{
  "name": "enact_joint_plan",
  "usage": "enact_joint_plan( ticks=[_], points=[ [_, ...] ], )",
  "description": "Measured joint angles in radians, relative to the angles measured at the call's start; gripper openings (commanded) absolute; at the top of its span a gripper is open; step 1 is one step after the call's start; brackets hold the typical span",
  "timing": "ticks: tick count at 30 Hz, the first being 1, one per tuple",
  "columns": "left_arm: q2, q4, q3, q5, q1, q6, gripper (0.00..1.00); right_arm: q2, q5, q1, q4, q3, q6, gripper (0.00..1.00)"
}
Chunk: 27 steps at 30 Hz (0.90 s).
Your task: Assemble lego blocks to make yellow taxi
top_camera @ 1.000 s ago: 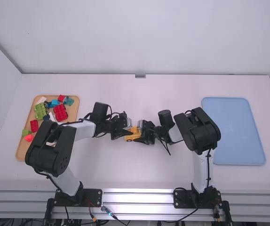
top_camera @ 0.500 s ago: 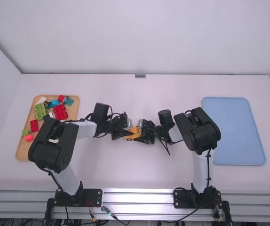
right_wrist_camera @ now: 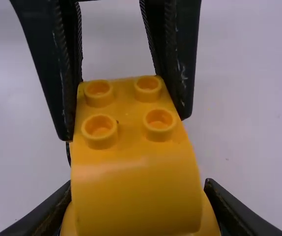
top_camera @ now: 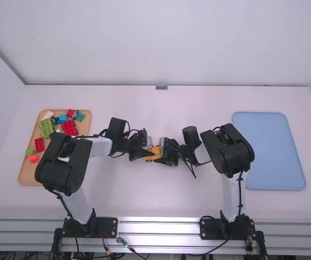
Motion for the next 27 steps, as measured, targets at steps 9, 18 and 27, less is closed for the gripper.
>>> enact_joint_plan(
  ticks=[9,18,27],
  points=[
    [0.0,-0.045,0.037,-0.079,-0.043,0.023,0.02,0.0,-0.001,-0.01,-0.001,0.0,0.001,0.33],
    [-0.009,-0.051,0.041,-0.128,-0.06,0.021,0.02,0.0,0.0,-0.014,-0.001,0.0,0.001,0.33],
    [-0.009,-0.048,0.041,-0.133,-0.061,0.018,0.08,0.0,0.002,-0.014,0.0,0.0,0.001,0.33]
  ],
)
